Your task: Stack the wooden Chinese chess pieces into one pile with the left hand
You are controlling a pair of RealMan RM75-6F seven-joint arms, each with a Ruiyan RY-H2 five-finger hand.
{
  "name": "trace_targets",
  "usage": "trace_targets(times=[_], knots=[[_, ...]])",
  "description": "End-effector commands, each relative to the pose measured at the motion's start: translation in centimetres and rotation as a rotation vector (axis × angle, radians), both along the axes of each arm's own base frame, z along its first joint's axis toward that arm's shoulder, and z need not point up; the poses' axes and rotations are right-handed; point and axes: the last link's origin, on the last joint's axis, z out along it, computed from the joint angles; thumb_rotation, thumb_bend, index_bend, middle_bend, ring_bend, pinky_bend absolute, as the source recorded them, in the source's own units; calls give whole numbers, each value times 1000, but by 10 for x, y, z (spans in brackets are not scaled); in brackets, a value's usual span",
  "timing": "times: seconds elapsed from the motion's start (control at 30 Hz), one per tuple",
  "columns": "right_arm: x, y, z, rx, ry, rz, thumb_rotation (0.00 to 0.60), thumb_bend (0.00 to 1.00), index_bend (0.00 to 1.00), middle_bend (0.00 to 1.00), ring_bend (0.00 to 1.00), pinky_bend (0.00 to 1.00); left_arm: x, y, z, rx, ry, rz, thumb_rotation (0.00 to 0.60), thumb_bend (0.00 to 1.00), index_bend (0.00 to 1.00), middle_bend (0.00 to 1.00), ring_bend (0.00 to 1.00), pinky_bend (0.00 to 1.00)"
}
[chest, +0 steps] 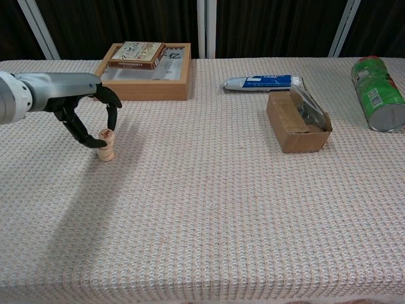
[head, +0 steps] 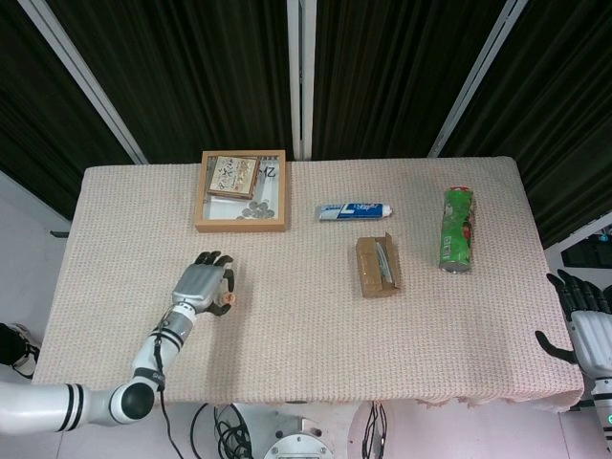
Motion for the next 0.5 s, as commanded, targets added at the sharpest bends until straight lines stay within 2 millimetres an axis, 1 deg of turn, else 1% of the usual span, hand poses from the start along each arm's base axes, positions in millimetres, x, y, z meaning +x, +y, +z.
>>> trace_targets(times=[0.03,0.5], knots=[[0,0,0,0,-1,0,600,224,0,0,0,0,-1,1,-2,1,3,4,600,258,491,117,0,0],[-3,1,3,-6,0,-8,600,224,0,0,0,0,-6,1,-2,4,29,14,600,258,483,118,0,0]])
